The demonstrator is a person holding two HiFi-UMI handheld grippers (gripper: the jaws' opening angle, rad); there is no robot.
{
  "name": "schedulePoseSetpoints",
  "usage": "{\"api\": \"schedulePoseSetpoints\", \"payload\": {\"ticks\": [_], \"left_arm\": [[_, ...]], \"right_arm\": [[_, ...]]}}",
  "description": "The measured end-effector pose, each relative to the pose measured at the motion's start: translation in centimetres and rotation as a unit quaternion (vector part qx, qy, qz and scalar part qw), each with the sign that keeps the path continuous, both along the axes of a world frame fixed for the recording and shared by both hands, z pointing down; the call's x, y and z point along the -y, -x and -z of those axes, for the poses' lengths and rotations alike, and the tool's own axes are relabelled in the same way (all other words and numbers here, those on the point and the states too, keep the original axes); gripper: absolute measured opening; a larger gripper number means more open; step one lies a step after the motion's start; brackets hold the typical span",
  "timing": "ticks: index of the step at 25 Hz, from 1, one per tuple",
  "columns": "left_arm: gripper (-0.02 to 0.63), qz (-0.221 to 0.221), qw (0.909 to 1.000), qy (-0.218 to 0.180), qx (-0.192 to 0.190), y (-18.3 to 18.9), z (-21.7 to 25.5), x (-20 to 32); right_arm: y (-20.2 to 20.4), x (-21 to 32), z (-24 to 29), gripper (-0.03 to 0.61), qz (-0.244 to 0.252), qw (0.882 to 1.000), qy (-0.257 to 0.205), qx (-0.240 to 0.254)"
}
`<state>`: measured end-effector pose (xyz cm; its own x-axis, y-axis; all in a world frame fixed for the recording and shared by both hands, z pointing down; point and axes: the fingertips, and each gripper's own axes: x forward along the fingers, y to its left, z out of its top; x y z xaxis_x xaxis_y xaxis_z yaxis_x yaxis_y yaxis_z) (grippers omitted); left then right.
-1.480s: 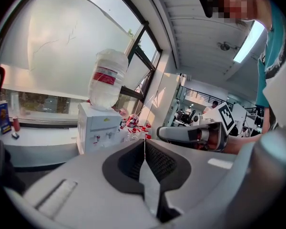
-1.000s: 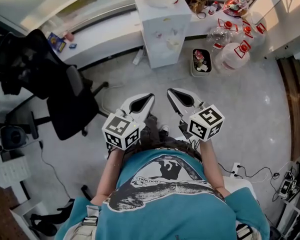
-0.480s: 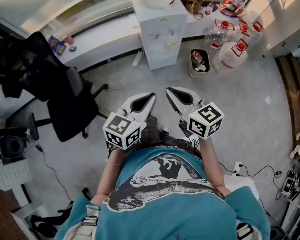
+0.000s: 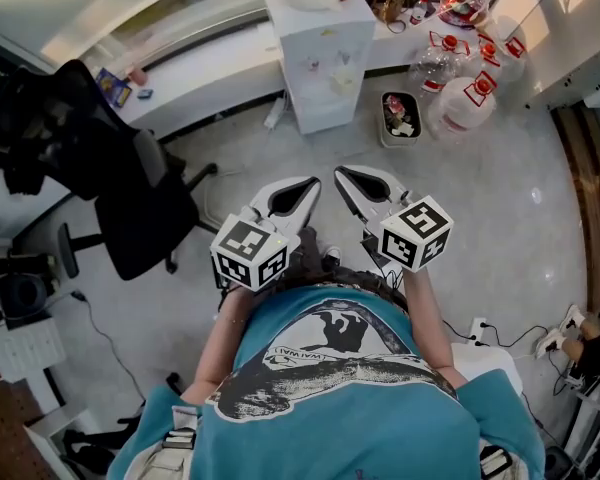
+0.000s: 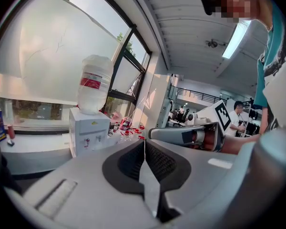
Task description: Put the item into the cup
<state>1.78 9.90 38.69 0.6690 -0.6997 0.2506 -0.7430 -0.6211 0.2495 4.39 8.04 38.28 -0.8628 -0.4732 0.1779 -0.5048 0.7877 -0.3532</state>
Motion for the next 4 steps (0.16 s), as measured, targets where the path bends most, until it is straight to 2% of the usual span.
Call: {"api": "schedulePoseSetpoints", "payload": {"ticks": [4], "left_arm": [[0.018, -0.005, 1.0, -0.002, 0.0, -0.22, -0.17, -0.17]], "right_arm": [[-0.06, -0.22, -0.26, 0.0, -0.002, 1.0, -0.001, -0.002]]}}
